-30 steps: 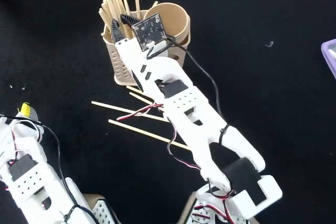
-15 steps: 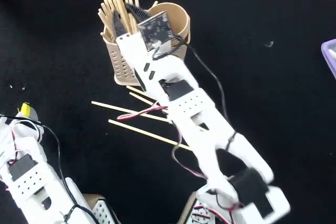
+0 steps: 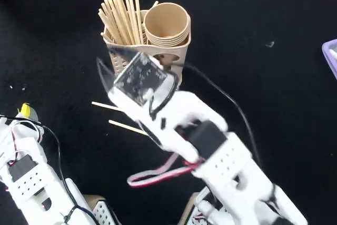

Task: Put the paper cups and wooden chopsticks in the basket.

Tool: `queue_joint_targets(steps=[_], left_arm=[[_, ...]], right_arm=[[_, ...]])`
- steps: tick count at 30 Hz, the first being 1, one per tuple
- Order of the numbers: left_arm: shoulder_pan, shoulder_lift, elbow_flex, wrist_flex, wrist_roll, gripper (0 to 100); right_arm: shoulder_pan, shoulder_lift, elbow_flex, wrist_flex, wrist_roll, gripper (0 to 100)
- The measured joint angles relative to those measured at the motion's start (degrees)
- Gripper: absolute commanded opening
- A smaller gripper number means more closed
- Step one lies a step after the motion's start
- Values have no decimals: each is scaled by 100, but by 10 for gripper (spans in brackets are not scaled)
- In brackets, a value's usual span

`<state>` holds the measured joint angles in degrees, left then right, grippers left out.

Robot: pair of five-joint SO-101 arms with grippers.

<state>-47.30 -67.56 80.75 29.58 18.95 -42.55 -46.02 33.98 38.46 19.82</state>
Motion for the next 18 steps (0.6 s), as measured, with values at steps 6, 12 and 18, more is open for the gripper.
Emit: queue_joint_targets(steps=[6,12,18], left_arm=[[0,0,0,0,0,253],[0,0,0,0,0,253],[0,0,0,0,0,253]], right_arm=[[0,-545,1134,2338,404,97],[800,-598,3147,1987,1187,222],[1934,-598,4695,941,2330,224]])
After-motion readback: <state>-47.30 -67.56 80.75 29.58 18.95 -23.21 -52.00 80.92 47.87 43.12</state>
